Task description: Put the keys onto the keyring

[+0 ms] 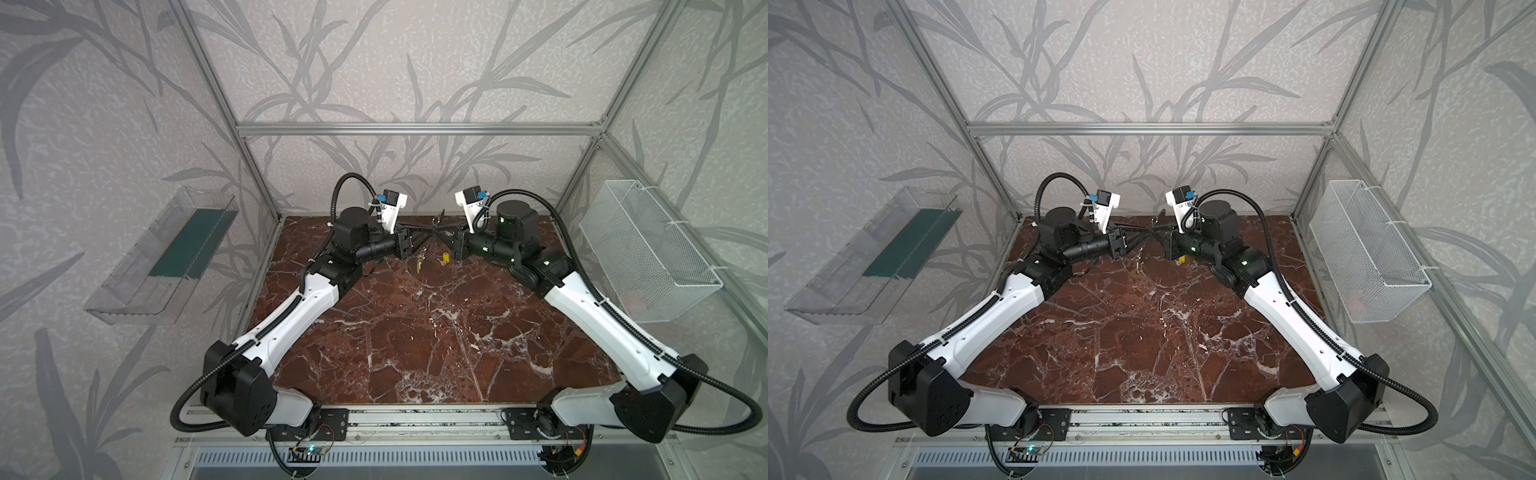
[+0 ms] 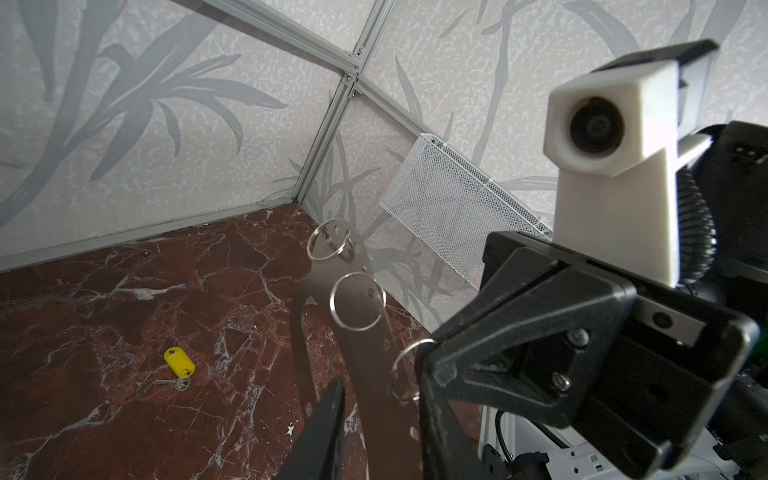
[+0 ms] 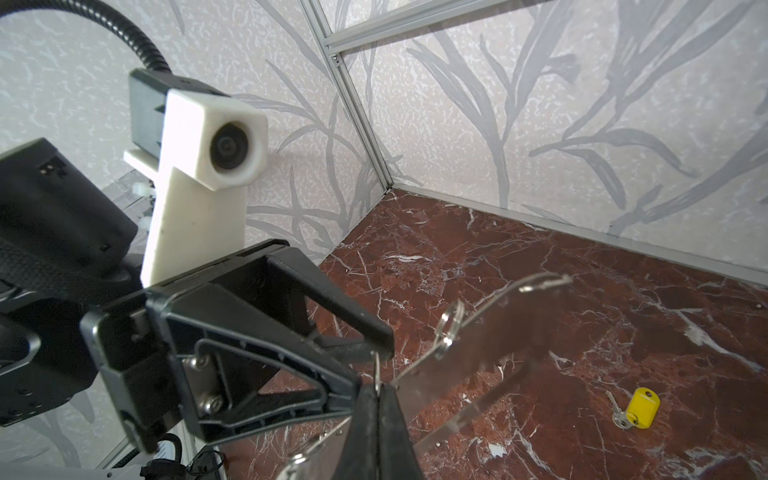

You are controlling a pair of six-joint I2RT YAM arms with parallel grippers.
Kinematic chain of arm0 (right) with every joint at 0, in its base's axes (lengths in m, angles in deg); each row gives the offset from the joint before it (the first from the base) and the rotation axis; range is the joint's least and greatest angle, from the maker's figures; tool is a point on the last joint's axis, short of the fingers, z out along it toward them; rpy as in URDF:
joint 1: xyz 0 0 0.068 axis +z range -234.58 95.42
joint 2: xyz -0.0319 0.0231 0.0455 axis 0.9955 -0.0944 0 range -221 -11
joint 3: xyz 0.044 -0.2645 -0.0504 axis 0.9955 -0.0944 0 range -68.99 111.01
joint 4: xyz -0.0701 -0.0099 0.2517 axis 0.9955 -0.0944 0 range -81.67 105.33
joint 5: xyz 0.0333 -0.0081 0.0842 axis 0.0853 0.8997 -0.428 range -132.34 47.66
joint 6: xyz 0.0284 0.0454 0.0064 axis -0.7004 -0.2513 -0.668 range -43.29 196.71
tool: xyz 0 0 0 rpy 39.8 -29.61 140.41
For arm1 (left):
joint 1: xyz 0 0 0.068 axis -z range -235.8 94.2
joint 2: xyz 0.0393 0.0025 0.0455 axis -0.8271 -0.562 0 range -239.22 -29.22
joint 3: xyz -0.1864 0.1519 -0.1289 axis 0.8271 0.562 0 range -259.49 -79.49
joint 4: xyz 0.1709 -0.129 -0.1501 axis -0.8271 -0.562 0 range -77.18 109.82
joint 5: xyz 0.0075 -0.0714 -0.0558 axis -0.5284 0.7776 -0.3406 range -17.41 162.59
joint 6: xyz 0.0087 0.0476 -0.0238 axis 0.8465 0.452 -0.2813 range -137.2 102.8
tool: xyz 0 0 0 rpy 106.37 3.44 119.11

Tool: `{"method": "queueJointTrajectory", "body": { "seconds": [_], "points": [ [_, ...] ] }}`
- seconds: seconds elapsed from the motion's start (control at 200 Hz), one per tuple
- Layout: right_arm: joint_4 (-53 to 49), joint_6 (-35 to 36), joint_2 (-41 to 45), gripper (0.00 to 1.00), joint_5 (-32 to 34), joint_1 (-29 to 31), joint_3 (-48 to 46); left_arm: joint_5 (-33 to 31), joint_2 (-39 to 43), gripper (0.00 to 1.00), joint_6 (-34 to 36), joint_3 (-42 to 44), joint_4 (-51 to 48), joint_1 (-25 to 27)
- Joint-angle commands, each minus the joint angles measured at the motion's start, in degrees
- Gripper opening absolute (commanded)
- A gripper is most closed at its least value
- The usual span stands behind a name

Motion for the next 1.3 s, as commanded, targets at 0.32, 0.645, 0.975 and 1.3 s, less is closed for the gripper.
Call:
{"method": "queueJointTrajectory", "body": {
  "seconds": [0.32,0.645,0.975,1.3],
  "points": [
    [3.71,0.84,2.34,0.0,-1.82,0.82,-0.77,3.0,-0.53,0.22,-1.7,-2.34,4.36,0.17],
    [4.15,0.66,2.36,0.0,-1.53,0.83,-1.07,5.6,-0.67,0.22,-1.31,-2.16,2.87,0.25],
    [4.27,0.49,2.52,0.0,-1.39,0.81,-1.2,7.67,-1.26,0.13,-2.04,-2.42,3.49,0.39],
    [4.5,0.31,2.7,0.0,-1.84,0.85,-1.42,7.43,-0.74,0.1,-1.96,-2.26,3.65,0.46]
  ]
}}
